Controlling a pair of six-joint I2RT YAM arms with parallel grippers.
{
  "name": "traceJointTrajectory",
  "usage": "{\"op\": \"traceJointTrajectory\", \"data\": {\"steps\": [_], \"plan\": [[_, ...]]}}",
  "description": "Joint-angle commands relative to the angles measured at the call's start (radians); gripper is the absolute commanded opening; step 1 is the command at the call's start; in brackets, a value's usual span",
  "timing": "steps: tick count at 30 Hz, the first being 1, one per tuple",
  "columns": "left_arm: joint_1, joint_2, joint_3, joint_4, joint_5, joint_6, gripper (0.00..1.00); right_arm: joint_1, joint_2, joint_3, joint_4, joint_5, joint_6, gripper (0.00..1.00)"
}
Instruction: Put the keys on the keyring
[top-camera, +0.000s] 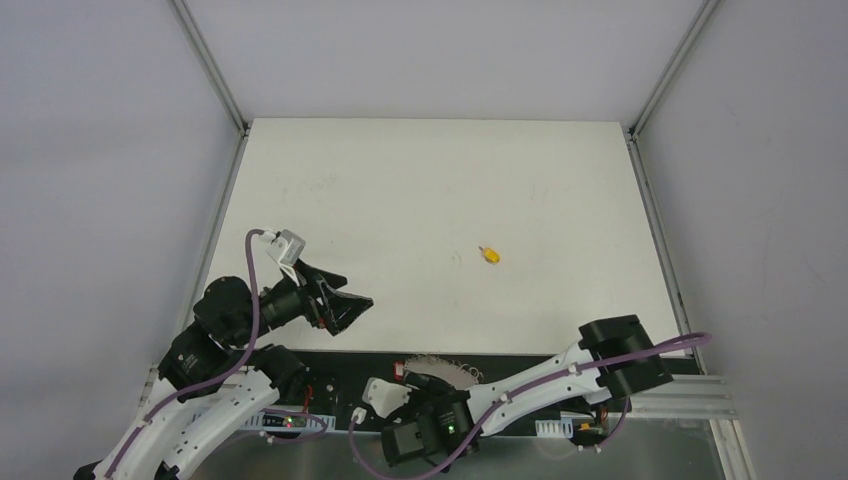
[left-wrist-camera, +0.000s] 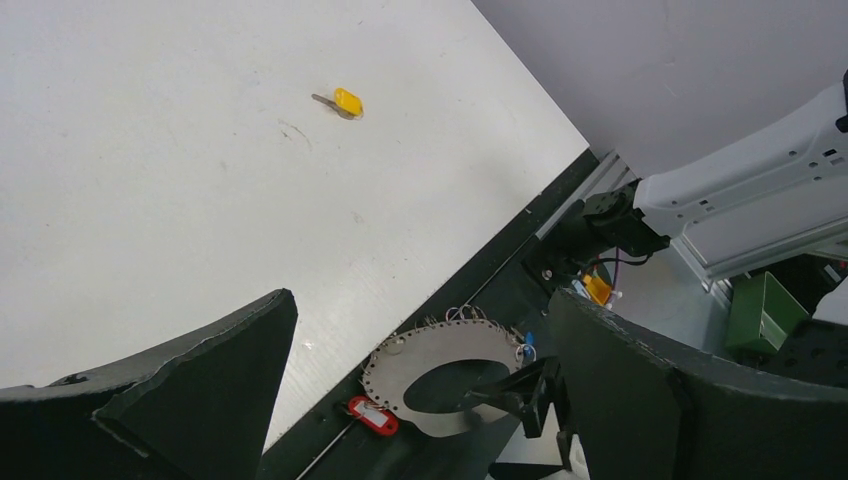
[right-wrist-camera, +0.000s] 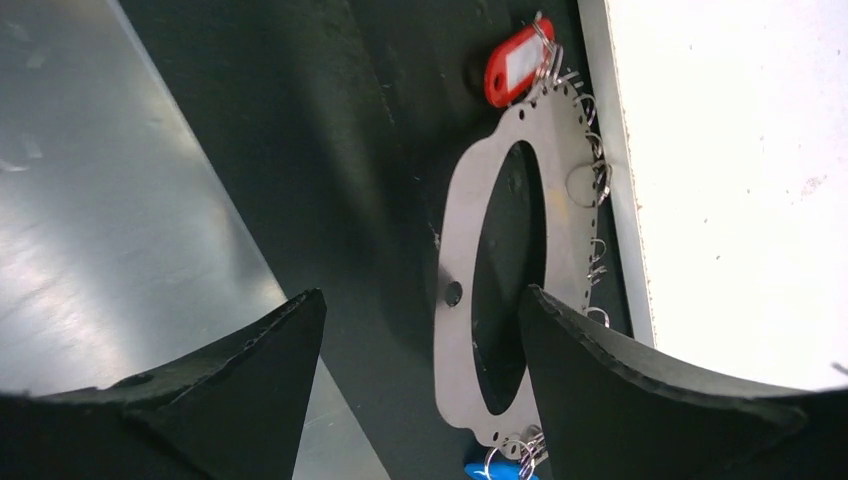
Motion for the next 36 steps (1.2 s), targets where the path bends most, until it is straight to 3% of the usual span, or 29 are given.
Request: {"op": "traceJointTrajectory", "data": {"steps": [1, 5, 9, 12, 14, 16, 24, 30, 36], "plan": [[-0.011, 0.002, 0.015, 0.001, -0.009, -0.009, 0.99, -0.004, 0.058, 0.026, -0.087, 0.089, 0.065, 0.75], [-0.01, 0.022, 0.022, 0.002, -0.001, -0.005, 0.99, -0.028, 0.098, 0.029, -0.118, 0.145, 0.08, 0.73], [-0.011, 0.039, 0.023, 0.002, 0.006, 0.002, 0.99, -0.07, 0.102, 0.002, -0.126, 0.172, 0.092, 0.63], [-0.011, 0.048, 0.03, 0.003, 0.019, 0.014, 0.99, -0.102, 0.083, -0.021, -0.129, 0.17, 0.09, 0.39], [-0.011, 0.054, 0.036, 0.001, 0.026, 0.023, 0.99, -0.111, 0.067, -0.031, -0.131, 0.18, 0.087, 0.16], [-0.01, 0.06, 0.043, 0.002, 0.027, 0.029, 0.99, -0.117, 0.048, -0.036, -0.131, 0.193, 0.084, 0.0], [-0.011, 0.088, 0.075, 0.004, 0.061, 0.052, 0.99, -0.14, -0.172, -0.072, -0.107, 0.136, 0.065, 0.0], [-0.01, 0.098, 0.109, 0.013, 0.138, 0.078, 0.99, -0.224, -0.412, -0.062, -0.106, 0.092, 0.053, 0.0], [-0.011, 0.075, 0.142, 0.028, 0.237, 0.14, 0.99, -0.328, -0.541, -0.022, -0.087, 0.026, 0.051, 0.0]]}}
